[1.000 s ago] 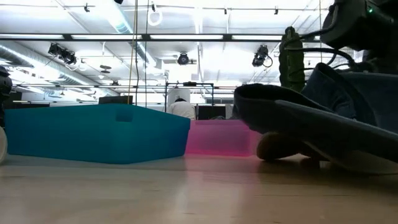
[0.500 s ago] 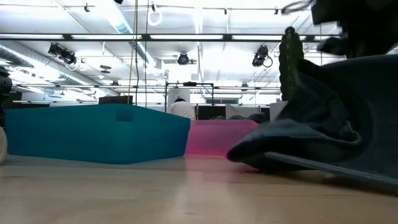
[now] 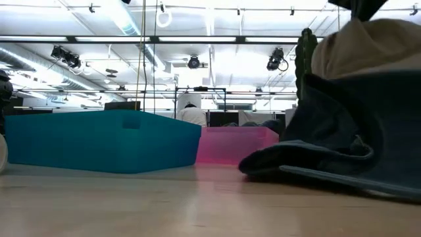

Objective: Pick & Place hat
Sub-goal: Put the right brown cap into the blue bin

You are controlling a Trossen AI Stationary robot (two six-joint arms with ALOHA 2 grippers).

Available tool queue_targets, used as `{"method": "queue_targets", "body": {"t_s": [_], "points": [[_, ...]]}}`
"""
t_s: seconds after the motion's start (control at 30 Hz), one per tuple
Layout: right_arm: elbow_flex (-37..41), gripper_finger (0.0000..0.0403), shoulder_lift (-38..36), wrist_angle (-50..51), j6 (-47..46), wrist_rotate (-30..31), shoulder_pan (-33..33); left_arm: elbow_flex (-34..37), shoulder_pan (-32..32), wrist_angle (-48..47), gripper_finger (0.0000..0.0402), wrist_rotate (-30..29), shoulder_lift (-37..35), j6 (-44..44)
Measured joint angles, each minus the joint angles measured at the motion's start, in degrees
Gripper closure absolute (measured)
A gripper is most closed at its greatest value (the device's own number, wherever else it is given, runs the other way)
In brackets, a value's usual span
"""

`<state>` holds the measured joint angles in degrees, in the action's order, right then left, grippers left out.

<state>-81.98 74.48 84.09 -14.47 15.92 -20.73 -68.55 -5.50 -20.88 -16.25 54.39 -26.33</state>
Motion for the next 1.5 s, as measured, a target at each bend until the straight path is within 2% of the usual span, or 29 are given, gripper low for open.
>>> {"method": "queue_targets", "body": {"t_s": [0.4, 0.6, 0.83, 0.97, 1.13, 1.5], "points": [[-10.6, 0.0403, 0.0, 1.0, 0.9, 5.4, 0.5, 0.0, 0.0, -0.1, 0.0282, 1.5, 0.0, 0.1], [-13.3, 0.0403, 0.0, -5.0, 5.0, 5.8, 2.2, 0.0, 0.0, -0.2, 0.0282, 1.9, 0.0, 0.1], [-14.1, 0.0403, 0.1, -14.6, 15.0, 5.7, 4.7, 0.0, 0.0, 0.3, 0.0282, 8.3, 0.0, 0.2], [-14.1, 0.0403, 1.5, -20.5, 17.5, 5.7, 8.2, 0.0, 1.2, 2.8, 0.0276, 11.7, 1.2, 3.9], [-14.1, 0.0403, 3.7, -25.2, 18.2, 5.7, 11.9, 0.0, 2.6, 4.9, 0.0233, 11.6, 4.3, 8.7], [-14.1, 0.0403, 9.4, -31.8, 18.0, 5.7, 15.3, 0.0, 2.6, 15.0, 0.0101, 9.5, 13.9, 8.1]]}}
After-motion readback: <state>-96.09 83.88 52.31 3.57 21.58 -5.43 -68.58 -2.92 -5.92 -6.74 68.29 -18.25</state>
